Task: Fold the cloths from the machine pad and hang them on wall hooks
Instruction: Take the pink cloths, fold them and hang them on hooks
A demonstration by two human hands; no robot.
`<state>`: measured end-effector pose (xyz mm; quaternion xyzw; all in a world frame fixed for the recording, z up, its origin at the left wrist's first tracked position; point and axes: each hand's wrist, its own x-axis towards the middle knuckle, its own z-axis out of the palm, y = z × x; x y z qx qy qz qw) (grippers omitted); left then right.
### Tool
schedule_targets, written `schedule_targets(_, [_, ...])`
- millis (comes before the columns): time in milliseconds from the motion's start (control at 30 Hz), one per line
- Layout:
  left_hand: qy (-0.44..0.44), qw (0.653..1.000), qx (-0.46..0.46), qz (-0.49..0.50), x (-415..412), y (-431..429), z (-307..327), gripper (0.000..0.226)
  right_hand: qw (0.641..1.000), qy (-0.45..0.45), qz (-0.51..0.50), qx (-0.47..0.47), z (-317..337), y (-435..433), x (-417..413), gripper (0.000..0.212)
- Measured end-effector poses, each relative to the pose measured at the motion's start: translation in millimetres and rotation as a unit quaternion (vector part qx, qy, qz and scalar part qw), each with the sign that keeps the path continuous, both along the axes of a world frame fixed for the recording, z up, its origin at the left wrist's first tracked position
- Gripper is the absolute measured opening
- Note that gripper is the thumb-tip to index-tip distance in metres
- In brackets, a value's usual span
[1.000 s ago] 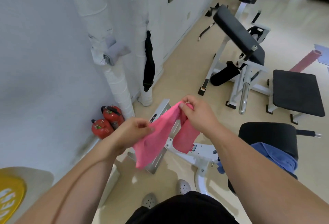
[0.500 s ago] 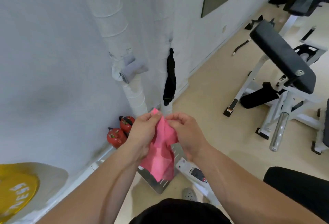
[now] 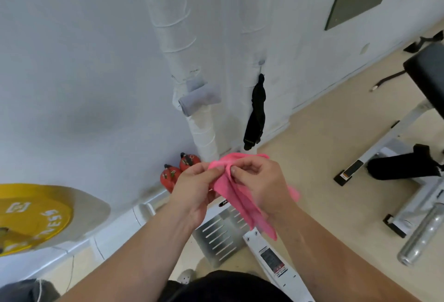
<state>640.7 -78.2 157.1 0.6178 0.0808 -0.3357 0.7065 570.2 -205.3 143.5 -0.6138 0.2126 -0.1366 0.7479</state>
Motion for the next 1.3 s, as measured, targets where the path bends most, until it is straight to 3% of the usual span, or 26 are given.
schedule_targets(100, [-0.025,0.999,-0.002,-0.028,3,-6,7,0.016,0.999,0.004,0.019,-0.045,3,-6,-2,0.011])
schedule_targets(333, [0.005,0.995,-0.082,-0.059,9,-6,18,0.024,0.962,-0.008,-0.017,-0.271,5,-8,7,0.017])
schedule_targets(467, [-0.041,0.994,-0.068,-0.081,20,0,12,0.023,0.95,-0.014,-0.027,-0.312,1,-9,12,0.011])
schedule_targets(567, [-0.129,0.984,-0.002,-0.127,24,-1,14,0.024,0.95,0.0,-0.035,-0.311,2,-8,13,0.009])
schedule_targets(733, [-0.157,0.975,0.017,-0.155,20,-8,24,0.028,0.966,0.011,-0.041,-0.256,5,-10,16,0.007])
schedule_targets(1300, [-0.142,0.979,-0.053,-0.135,5,-25,36,0.027,0.978,0.01,-0.103,-0.179,9,-13,22,0.013])
